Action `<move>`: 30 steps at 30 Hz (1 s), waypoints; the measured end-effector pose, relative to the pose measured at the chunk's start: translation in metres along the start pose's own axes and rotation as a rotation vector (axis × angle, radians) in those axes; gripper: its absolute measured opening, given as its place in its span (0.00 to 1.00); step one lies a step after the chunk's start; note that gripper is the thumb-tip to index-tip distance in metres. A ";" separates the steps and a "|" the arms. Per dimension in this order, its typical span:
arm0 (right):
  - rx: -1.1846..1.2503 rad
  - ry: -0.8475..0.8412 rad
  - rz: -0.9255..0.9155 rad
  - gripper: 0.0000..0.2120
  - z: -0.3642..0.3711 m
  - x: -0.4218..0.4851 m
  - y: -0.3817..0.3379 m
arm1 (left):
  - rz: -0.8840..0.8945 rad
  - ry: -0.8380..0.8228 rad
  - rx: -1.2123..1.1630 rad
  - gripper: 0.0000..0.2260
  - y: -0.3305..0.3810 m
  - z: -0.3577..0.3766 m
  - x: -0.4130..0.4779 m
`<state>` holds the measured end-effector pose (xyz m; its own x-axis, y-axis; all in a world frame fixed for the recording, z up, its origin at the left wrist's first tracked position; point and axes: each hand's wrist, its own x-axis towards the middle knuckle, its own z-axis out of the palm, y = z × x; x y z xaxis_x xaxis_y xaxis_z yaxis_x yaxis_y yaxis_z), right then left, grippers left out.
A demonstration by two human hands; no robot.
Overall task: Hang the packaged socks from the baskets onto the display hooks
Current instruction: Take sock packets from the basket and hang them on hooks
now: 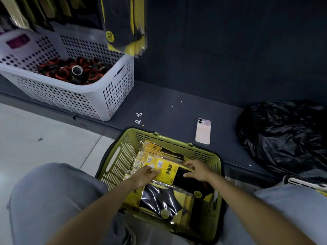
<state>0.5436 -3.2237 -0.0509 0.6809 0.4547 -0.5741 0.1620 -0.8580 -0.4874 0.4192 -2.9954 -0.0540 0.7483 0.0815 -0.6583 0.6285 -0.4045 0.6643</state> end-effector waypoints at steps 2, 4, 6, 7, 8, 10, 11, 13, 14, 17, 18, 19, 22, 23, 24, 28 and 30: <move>-0.006 0.026 -0.030 0.18 -0.006 -0.002 -0.007 | 0.014 0.048 -0.054 0.28 0.005 0.000 -0.001; 0.032 0.081 -0.079 0.17 -0.017 -0.005 -0.018 | 0.055 0.148 -0.241 0.28 0.016 -0.002 -0.005; 0.138 0.148 -0.154 0.17 -0.031 -0.011 -0.033 | 0.053 0.288 -0.485 0.33 0.029 -0.007 -0.009; 0.219 0.184 -0.193 0.16 -0.037 -0.015 -0.041 | 0.032 0.326 -0.584 0.39 0.036 -0.010 -0.011; 0.311 0.213 -0.229 0.14 -0.043 -0.019 -0.049 | 0.011 0.316 -0.681 0.45 0.041 -0.014 -0.014; 0.484 0.241 -0.266 0.11 -0.051 -0.026 -0.063 | 0.008 0.190 -0.856 0.52 0.054 -0.020 -0.018; 0.561 0.240 -0.275 0.11 -0.052 -0.029 -0.069 | 0.026 0.132 -0.882 0.52 0.060 -0.024 -0.021; 0.685 0.235 -0.300 0.12 -0.049 -0.034 -0.079 | 0.133 0.133 -0.837 0.41 0.070 -0.034 -0.027; 0.720 0.235 -0.311 0.13 -0.047 -0.035 -0.084 | 0.222 0.182 -0.801 0.32 0.076 -0.038 -0.030; 0.743 0.229 -0.366 0.13 -0.044 -0.038 -0.095 | 0.500 0.299 -0.688 0.23 0.083 -0.049 -0.037; 0.705 0.231 -0.394 0.15 -0.043 -0.038 -0.097 | 0.574 0.309 -0.631 0.22 0.085 -0.051 -0.039; 0.661 0.235 -0.418 0.19 -0.042 -0.039 -0.098 | 0.631 0.311 -0.570 0.21 0.086 -0.052 -0.041; 0.548 0.226 -0.431 0.27 -0.036 -0.036 -0.096 | 0.672 0.248 -0.429 0.22 0.081 -0.046 -0.039; 0.510 0.210 -0.402 0.28 -0.031 -0.035 -0.093 | 0.649 0.217 -0.388 0.23 0.077 -0.042 -0.036; 0.472 0.186 -0.368 0.30 -0.025 -0.033 -0.088 | 0.622 0.184 -0.344 0.23 0.071 -0.037 -0.033; 0.433 0.101 -0.268 0.34 -0.002 -0.031 -0.070 | 0.575 0.089 -0.200 0.25 0.054 -0.014 -0.024; 0.478 0.144 -0.267 0.32 -0.001 -0.030 -0.069 | 0.562 0.113 -0.264 0.24 0.056 -0.013 -0.024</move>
<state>0.5127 -3.1782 0.0002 0.7568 0.5749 -0.3111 0.0231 -0.4991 -0.8662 0.4395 -3.0078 0.0037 0.9882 0.0238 -0.1514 0.1532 -0.1760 0.9724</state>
